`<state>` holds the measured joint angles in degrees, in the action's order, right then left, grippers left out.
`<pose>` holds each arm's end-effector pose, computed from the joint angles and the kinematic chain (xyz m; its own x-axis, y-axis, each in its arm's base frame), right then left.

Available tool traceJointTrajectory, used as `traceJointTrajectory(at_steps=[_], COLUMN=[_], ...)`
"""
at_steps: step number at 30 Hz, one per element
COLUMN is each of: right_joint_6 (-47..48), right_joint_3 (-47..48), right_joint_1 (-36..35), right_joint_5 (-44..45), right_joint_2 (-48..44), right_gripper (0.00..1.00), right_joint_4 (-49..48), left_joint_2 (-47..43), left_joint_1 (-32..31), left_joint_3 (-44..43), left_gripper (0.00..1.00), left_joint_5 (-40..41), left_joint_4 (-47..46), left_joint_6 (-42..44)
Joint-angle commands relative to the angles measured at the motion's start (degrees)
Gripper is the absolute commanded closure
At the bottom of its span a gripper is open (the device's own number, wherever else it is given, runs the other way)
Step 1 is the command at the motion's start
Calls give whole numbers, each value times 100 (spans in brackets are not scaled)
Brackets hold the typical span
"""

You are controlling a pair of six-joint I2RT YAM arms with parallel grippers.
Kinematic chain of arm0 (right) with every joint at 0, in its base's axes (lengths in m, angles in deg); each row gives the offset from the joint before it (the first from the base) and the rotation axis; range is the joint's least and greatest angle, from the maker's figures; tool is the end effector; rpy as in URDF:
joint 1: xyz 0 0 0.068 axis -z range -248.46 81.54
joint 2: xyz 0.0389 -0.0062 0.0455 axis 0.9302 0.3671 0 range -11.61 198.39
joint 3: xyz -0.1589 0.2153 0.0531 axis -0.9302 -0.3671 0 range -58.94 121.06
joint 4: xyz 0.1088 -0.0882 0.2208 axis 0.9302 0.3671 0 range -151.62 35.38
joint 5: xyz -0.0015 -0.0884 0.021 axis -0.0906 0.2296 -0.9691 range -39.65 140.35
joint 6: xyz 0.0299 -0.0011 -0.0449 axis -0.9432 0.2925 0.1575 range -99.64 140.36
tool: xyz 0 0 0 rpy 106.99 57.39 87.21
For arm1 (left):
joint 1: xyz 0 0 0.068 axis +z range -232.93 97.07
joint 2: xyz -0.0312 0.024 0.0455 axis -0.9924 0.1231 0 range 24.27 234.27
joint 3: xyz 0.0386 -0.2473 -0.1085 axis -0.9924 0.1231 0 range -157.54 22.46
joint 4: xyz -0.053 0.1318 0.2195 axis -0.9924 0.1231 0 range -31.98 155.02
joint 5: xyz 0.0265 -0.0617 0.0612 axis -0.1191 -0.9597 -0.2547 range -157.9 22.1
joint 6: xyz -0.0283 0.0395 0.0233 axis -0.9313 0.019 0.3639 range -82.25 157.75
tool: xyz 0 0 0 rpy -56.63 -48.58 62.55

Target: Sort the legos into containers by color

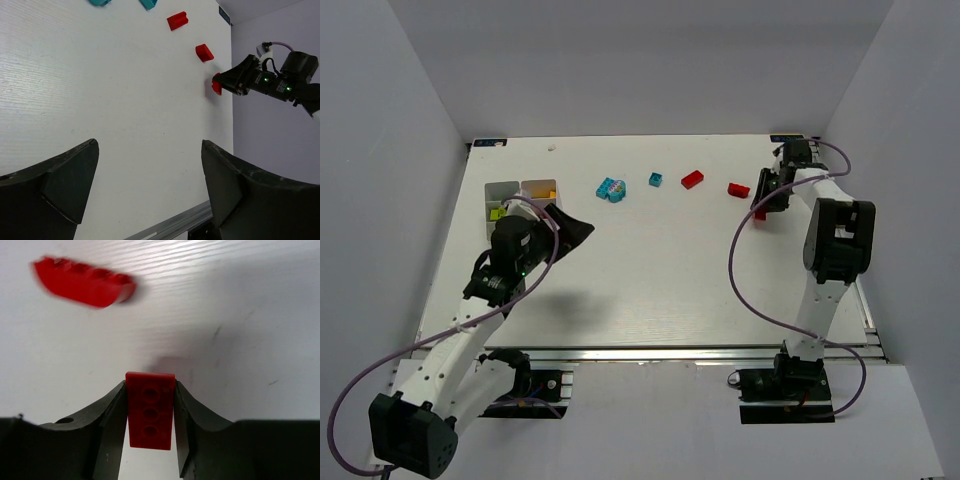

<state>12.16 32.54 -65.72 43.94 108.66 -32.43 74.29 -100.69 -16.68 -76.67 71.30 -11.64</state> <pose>0.4543 -0.0177 0.1833 -0.8399 0.1822 -0.5112 0.1093 0.9795 0.1695 0.1906 -0.0667 0.2838 -0.5831 -0.6011 -0.5465 -0.0133 0.6797 -0.7333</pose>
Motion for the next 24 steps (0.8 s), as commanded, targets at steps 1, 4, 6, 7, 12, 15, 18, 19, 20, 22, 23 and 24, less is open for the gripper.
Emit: traceJointTrajectory(at_steps=[1, 4, 6, 7, 12, 15, 18, 19, 20, 22, 23, 24], right_joint_6=[503, 1223, 1732, 1848, 2341, 2675, 2894, 2956, 2956, 2930, 2852, 2790], right_joint_3=[-428, -954, -1184, -1359, -1484, -1134, -519, -335, 41, 447, 858, 1045], right_joint_1=[-343, -818, -1318, -1633, -2400, -2866, -3297, -3507, -3604, -3912, -3991, -4079], right_joint_5=[-869, -1317, -1511, -1581, -2864, -3400, -3858, -3911, -3920, -3876, -3789, -3736], right_joint_2=[-1020, -1461, -1874, -2093, -2359, -2157, -1736, -1474, -1341, -901, -761, -472], right_gripper=[100, 100, 100, 100, 100, 100, 100, 100, 100, 100, 100, 100], right_joint_4=[-290, -781, -1090, -1395, -2259, -2453, -2471, -2462, -2479, -2515, -2532, -2628], left_joint_2=[-264, -492, -746, -835, -1371, -1618, -1811, -1881, -1917, -1969, -1987, -1996], left_joint_1=[-26, -35, -26, -26, -26, -26, -26, -26, -26, -26, -26, -26], left_joint_3=[29, -59, -147, -164, -287, -437, -743, -840, -937, -1227, -1315, -1481], left_gripper=[8, 8, 7, 7, 6, 6, 6, 5, 5, 5, 5, 5], left_joint_5=[112, 542, 1103, 1237, 1914, 2203, 2651, 2766, 2863, 3109, 3162, 3206], left_joint_4=[16, 358, 719, 824, 1422, 1879, 2511, 2670, 2958, 3224, 3469, 3567], left_joint_6=[69, 183, 192, 184, 166, 149, 26, -1, -27, -80, -89, -89])
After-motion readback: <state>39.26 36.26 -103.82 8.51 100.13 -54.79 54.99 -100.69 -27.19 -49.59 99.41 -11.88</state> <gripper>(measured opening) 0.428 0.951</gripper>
